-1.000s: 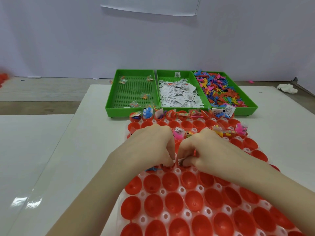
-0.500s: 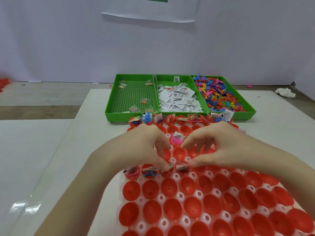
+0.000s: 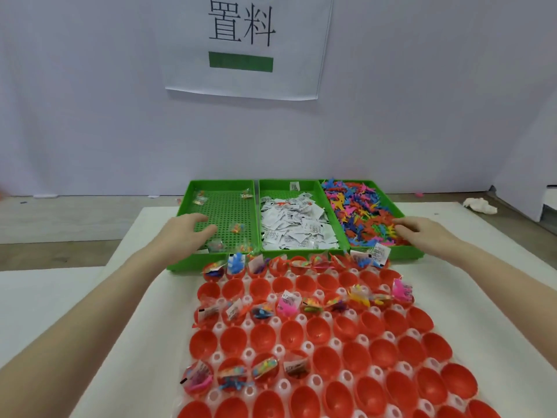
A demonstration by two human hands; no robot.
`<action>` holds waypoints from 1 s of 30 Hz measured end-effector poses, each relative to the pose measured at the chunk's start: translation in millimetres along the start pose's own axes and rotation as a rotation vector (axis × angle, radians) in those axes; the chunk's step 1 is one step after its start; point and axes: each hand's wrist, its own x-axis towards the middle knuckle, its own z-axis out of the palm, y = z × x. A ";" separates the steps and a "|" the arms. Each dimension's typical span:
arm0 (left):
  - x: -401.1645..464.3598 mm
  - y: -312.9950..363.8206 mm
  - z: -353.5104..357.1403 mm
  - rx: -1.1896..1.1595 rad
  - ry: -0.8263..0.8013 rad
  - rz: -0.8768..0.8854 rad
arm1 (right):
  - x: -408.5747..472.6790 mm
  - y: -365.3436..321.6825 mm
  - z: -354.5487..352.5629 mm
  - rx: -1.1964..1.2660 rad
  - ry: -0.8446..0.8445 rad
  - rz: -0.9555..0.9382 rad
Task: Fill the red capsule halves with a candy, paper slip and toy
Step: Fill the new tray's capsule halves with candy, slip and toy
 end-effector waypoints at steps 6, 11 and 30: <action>11.3 8.0 24.9 -0.033 -0.173 0.055 | 15.4 -15.7 14.8 -0.177 -0.097 -0.094; 13.3 15.0 29.4 -0.166 -0.069 0.130 | 21.4 -21.1 13.6 -0.028 -0.070 -0.103; 9.9 8.6 17.6 -0.510 0.180 -0.080 | 15.2 -24.3 15.2 0.374 0.338 -0.100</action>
